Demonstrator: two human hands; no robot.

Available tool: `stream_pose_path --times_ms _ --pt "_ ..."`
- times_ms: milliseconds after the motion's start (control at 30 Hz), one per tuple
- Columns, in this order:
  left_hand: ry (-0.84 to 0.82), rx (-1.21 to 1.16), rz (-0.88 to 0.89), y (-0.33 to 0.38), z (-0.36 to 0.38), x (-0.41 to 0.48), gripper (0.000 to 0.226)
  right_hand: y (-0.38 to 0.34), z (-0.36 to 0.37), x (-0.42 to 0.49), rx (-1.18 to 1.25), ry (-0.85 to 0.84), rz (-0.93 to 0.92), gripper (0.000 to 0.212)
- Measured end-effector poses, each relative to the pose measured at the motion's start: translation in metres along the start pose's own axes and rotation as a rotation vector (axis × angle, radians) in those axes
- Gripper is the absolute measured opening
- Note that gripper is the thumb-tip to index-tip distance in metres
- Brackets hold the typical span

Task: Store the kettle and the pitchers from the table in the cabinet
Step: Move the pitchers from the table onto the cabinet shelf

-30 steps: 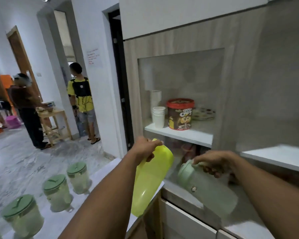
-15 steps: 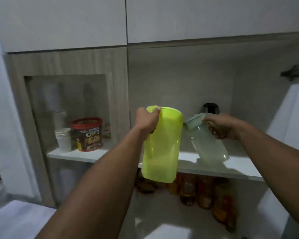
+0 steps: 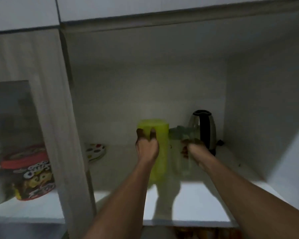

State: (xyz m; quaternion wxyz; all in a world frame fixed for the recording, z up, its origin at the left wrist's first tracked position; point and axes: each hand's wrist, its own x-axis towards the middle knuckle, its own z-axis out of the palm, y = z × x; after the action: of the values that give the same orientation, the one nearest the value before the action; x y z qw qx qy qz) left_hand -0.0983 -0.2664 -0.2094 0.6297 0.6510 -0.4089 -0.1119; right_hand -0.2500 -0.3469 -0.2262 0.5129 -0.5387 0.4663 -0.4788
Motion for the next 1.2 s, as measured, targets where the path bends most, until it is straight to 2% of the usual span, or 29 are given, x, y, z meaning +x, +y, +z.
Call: stream_pose_path --times_ms 67,200,300,533,600,667,733,833,900,1067,1200 --pt "-0.014 0.013 -0.027 -0.019 0.019 0.033 0.062 0.009 0.012 0.037 0.015 -0.008 0.033 0.022" --pt "-0.053 -0.016 -0.013 -0.037 0.053 0.081 0.042 0.025 0.027 0.099 -0.021 0.049 0.014 0.020" --pt "-0.113 -0.036 -0.038 -0.040 0.077 0.106 0.043 0.033 0.030 0.134 -0.100 0.083 0.008 0.018" --pt "-0.185 -0.036 -0.032 -0.045 0.103 0.139 0.048 0.042 0.026 0.187 -0.043 0.131 0.060 0.024" --pt "-0.213 -0.040 -0.043 -0.049 0.107 0.149 0.051 0.045 0.020 0.194 -0.079 0.126 0.083 0.020" --pt "-0.236 -0.038 -0.048 -0.058 0.114 0.162 0.066 0.047 0.018 0.200 -0.087 0.139 0.085 0.017" --pt "-0.247 -0.029 -0.055 -0.072 0.124 0.177 0.084 0.047 0.023 0.206 -0.110 0.155 0.079 0.036" --pt "-0.262 -0.026 -0.072 -0.088 0.132 0.192 0.089 0.062 0.029 0.235 -0.182 0.190 0.044 0.076" --pt "-0.272 0.006 -0.097 -0.075 0.117 0.184 0.092 0.068 0.036 0.245 -0.220 0.184 0.031 0.093" --pt "-0.263 0.029 -0.126 -0.052 0.089 0.161 0.073 0.032 0.057 0.193 -0.376 0.180 0.029 0.089" --pt "-0.234 0.041 -0.137 -0.053 0.074 0.144 0.072 0.030 0.051 0.178 -0.380 0.152 0.025 0.096"
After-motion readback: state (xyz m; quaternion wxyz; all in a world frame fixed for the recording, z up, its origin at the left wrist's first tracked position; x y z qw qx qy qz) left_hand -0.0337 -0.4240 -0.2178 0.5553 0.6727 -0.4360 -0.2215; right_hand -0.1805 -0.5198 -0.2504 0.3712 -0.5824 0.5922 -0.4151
